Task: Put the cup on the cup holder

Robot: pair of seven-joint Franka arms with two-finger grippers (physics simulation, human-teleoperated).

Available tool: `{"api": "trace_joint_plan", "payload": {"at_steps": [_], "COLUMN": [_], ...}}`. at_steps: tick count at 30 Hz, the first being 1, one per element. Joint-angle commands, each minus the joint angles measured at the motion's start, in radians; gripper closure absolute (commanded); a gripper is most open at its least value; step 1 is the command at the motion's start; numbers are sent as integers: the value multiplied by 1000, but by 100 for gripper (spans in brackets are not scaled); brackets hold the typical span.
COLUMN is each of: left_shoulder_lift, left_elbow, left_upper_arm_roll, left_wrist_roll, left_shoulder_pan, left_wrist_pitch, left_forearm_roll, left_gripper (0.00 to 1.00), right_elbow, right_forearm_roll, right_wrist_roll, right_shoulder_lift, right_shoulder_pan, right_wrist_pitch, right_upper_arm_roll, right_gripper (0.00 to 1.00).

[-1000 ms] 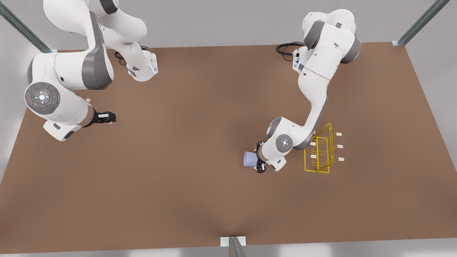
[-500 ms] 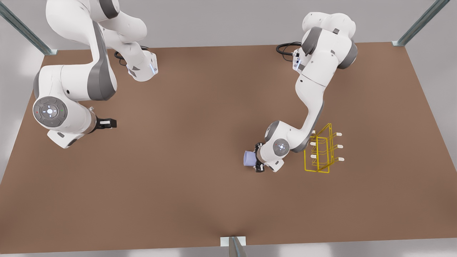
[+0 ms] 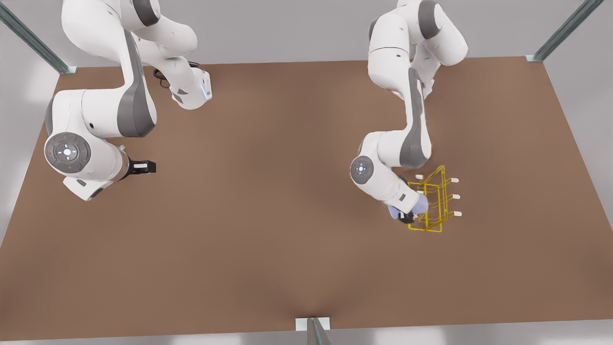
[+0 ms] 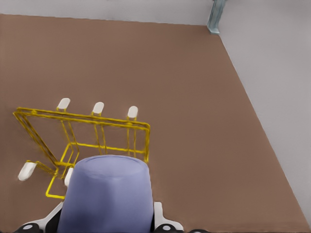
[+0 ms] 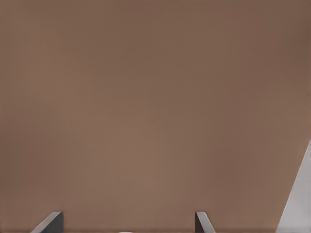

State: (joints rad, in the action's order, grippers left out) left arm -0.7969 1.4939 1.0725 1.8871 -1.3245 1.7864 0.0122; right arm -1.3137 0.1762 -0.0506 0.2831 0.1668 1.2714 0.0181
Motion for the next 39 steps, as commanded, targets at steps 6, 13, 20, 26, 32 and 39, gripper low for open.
{"api": "trace_joint_plan", "payload": {"at_steps": [6,13,20,26,32,39], "left_shoulder_lift": [-284,-370,-400,-418,-421,-439], "left_elbow": [178,316,312,313,313,310], "left_upper_arm_roll": [248,224,172,122,138,150], "left_wrist_roll": [-275,-263,-76,118,164,253], "left_shoulder_pan": [-216,-334,-249,-211,-223,-219], "left_wrist_pitch": [-199,-167,-81,-24,-24,5], "left_forearm_roll": [-256,-291,-290,-278,-281,-278], "left_gripper": [31,31,31,31,31,29], "right_elbow": [1,1,1,1,1,4], "right_forearm_roll": [0,-14,-7,-6,-4,-1], "right_wrist_roll": [-2,-11,-11,-9,-8,0], "right_shoulder_lift": [1,36,44,47,53,51], "right_shoulder_pan": [2,8,10,8,8,0], "right_wrist_pitch": [2,2,3,5,5,2], "right_upper_arm_roll": [0,0,0,0,0,0], "right_gripper": [0,0,0,0,0,0]}}
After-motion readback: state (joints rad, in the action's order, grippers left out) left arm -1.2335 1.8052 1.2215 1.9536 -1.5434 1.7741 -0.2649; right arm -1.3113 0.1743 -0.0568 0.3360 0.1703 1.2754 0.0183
